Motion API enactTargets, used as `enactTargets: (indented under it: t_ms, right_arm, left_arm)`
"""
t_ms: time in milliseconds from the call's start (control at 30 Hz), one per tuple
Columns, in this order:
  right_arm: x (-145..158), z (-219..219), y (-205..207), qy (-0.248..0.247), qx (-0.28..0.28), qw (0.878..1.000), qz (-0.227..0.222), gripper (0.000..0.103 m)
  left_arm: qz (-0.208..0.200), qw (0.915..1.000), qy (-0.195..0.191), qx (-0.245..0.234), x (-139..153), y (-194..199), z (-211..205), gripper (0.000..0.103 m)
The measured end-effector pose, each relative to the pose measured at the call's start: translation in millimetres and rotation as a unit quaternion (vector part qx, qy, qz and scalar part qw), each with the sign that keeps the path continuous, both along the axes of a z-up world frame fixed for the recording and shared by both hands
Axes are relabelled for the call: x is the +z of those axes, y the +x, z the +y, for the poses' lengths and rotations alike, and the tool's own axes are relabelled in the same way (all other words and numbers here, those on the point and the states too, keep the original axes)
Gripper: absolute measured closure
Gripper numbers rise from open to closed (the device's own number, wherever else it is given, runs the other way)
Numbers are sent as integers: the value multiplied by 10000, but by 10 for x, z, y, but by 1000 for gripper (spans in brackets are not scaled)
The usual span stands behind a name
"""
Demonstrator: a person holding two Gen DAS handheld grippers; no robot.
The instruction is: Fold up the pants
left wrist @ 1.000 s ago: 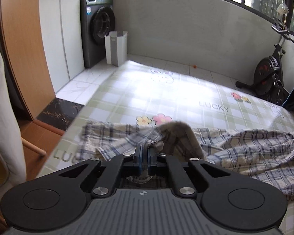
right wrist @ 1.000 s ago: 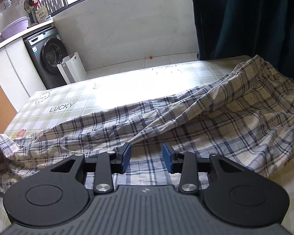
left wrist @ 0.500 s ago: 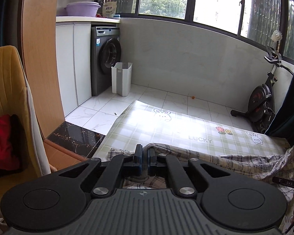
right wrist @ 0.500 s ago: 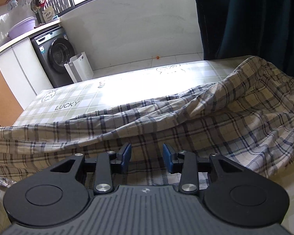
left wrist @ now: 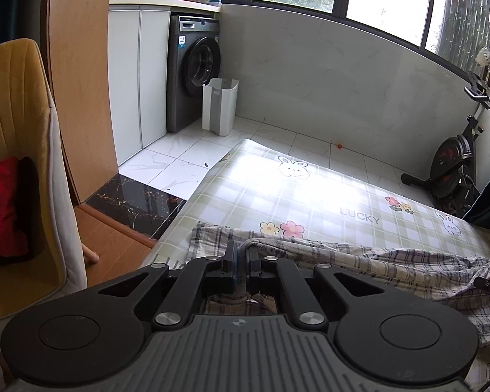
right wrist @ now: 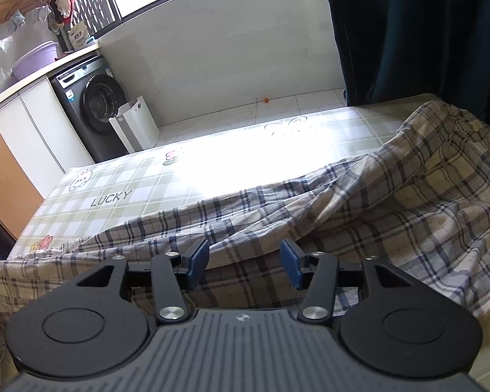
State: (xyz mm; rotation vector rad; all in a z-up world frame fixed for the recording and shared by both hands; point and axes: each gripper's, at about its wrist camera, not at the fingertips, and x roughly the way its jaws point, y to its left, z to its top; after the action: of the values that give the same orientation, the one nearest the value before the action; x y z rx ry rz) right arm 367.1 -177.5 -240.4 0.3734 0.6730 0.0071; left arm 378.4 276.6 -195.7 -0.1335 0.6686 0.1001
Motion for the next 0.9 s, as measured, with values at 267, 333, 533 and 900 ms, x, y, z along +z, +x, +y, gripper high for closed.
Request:
enactTargets:
  t_ms: [267, 333, 533, 900]
  right_arm:
    - [-88, 112, 209, 485, -142, 9983, 298, 46]
    - [-128, 107, 237, 531, -248, 9971, 483, 58]
    - [-38, -53, 30, 944, -451, 9942, 236, 98]
    - [609, -419, -614, 1098, -633, 9831, -1322, 100]
  left_arm:
    - [-54, 10000, -2, 42, 2, -141, -7, 97]
    - [-99, 9999, -44, 53, 19, -219, -20, 97]
    - [-207, 9996, -167, 58, 85, -495, -89, 97]
    - [-374, 9982, -473, -30, 395, -946, -227, 97]
